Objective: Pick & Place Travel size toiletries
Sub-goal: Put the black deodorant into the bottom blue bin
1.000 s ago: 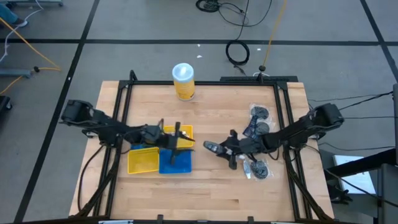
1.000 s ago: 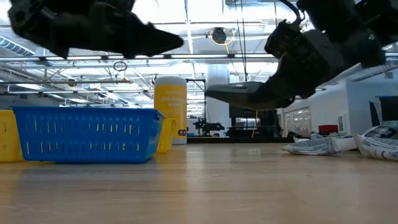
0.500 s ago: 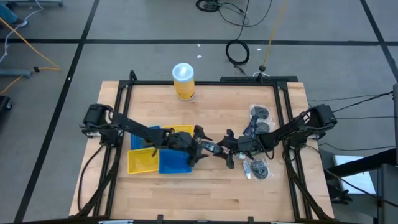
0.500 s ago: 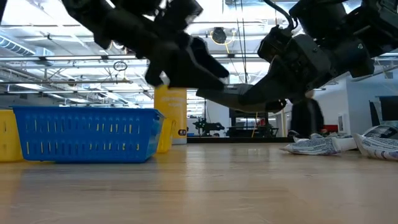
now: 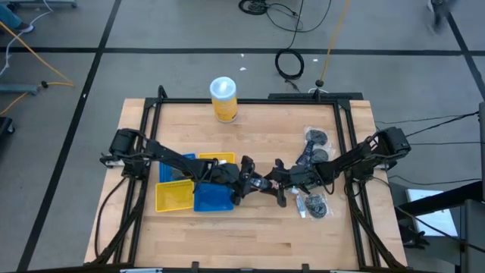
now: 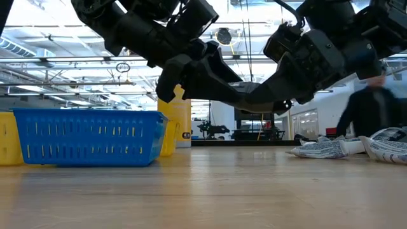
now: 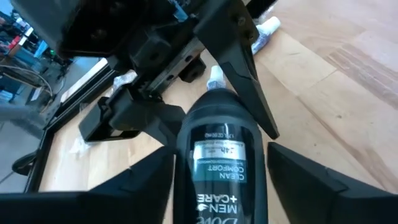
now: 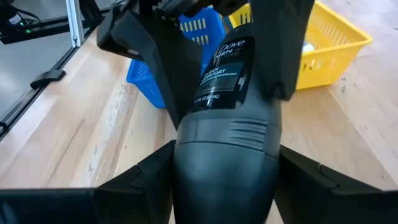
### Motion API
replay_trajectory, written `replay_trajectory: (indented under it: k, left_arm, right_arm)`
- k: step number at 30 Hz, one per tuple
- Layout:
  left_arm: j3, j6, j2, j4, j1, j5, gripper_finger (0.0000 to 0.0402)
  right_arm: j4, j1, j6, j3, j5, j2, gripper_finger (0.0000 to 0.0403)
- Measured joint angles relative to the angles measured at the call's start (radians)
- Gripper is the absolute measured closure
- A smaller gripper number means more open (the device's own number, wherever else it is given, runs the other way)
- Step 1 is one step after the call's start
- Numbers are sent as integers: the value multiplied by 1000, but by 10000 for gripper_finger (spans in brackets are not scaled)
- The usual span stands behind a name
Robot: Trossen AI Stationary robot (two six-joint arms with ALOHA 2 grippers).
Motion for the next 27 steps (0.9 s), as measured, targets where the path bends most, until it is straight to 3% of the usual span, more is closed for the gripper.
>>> replay_trajectory:
  k: [7,14,21,27]
  left_arm:
    - [0,-8,0,-7,7,10,212]
    - [0,-1,0,-8,-1,7,198]
    - [-2,4,0,-41,-7,-8,210]
    - [-2,35,-68,-146,-27,-149,201]
  right_arm:
    - [-3,0,1,0,-1,0,193]
    - [-3,1,4,0,0,0,179]
    - [-14,-1,22,0,-66,-1,121]
    - [-27,0,-8,1,17,-17,93]
